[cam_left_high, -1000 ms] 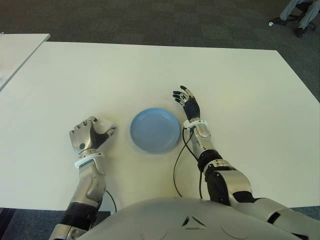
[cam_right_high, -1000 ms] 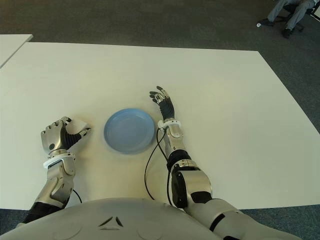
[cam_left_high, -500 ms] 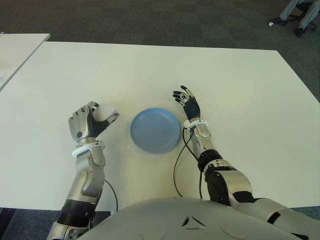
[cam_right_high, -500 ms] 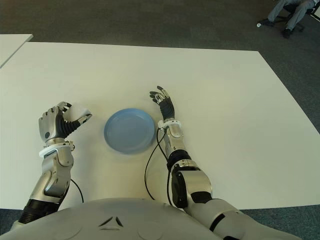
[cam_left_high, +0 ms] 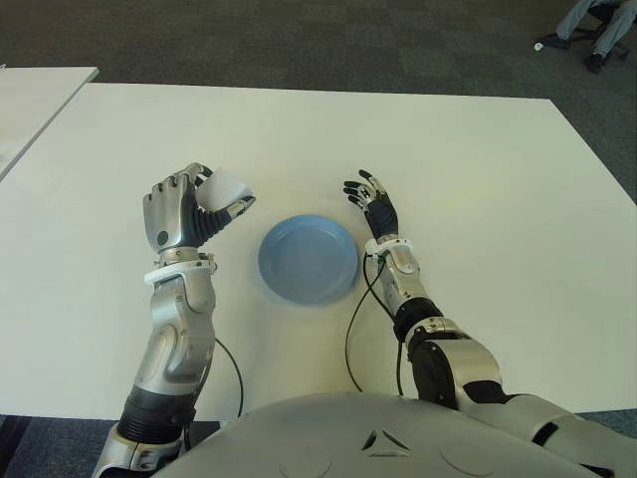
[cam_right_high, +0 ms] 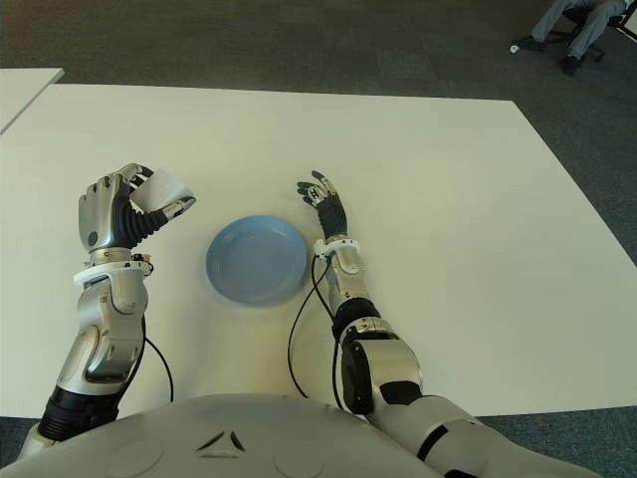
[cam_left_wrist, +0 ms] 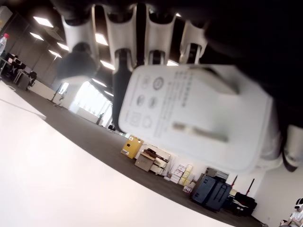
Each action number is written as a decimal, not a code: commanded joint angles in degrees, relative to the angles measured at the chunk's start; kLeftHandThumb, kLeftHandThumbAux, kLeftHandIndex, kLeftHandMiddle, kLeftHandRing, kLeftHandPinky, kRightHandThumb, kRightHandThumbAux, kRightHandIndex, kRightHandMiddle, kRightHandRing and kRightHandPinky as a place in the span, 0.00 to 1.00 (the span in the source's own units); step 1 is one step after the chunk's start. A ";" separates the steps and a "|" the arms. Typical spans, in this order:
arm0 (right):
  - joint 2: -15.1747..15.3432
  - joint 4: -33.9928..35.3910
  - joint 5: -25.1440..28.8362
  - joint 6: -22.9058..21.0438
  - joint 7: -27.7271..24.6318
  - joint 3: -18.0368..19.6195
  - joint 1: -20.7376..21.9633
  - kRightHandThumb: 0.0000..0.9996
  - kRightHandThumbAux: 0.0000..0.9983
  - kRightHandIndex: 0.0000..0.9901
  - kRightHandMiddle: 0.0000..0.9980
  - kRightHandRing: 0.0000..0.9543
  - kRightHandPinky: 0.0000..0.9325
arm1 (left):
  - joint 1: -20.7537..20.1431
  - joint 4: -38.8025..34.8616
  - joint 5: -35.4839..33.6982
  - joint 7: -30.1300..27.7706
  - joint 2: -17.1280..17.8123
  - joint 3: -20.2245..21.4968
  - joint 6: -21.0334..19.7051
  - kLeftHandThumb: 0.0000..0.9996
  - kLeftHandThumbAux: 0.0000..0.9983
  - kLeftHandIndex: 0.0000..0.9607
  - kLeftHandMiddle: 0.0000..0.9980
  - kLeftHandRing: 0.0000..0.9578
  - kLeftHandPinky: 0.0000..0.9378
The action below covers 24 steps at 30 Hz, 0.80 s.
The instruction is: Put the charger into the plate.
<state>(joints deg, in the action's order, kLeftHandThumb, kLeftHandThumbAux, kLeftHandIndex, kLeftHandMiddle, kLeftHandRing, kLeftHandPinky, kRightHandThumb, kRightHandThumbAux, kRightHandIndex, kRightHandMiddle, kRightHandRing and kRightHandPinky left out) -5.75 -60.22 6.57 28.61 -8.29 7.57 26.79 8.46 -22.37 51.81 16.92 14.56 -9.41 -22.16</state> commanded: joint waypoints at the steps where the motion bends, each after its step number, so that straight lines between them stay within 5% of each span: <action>1: -2.34 -1.66 0.58 -2.29 0.12 0.17 -2.35 0.00 0.45 0.13 0.33 0.28 0.21 | -0.99 -0.25 1.51 -0.43 -0.28 -1.21 1.82 0.86 0.67 0.42 0.55 0.89 0.89; 15: -2.55 -1.74 0.62 -2.44 0.23 0.33 -2.27 0.00 0.46 0.13 0.32 0.28 0.22 | -2.83 -0.32 7.60 -2.48 -3.06 -6.55 1.93 0.86 0.67 0.42 0.55 0.89 0.88; 24: -2.74 -1.78 0.37 -2.39 0.86 0.15 -2.09 0.00 0.47 0.13 0.33 0.28 0.22 | -0.83 1.63 13.43 -2.88 -7.22 -14.40 0.96 0.86 0.67 0.42 0.55 0.89 0.89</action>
<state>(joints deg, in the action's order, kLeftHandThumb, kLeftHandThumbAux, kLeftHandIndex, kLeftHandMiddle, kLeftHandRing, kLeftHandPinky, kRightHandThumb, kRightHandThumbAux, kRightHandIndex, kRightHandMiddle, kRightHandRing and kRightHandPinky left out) -5.76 -60.26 6.59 28.61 -8.25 7.66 26.80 6.62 -22.07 63.51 15.58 8.24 -21.86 -20.84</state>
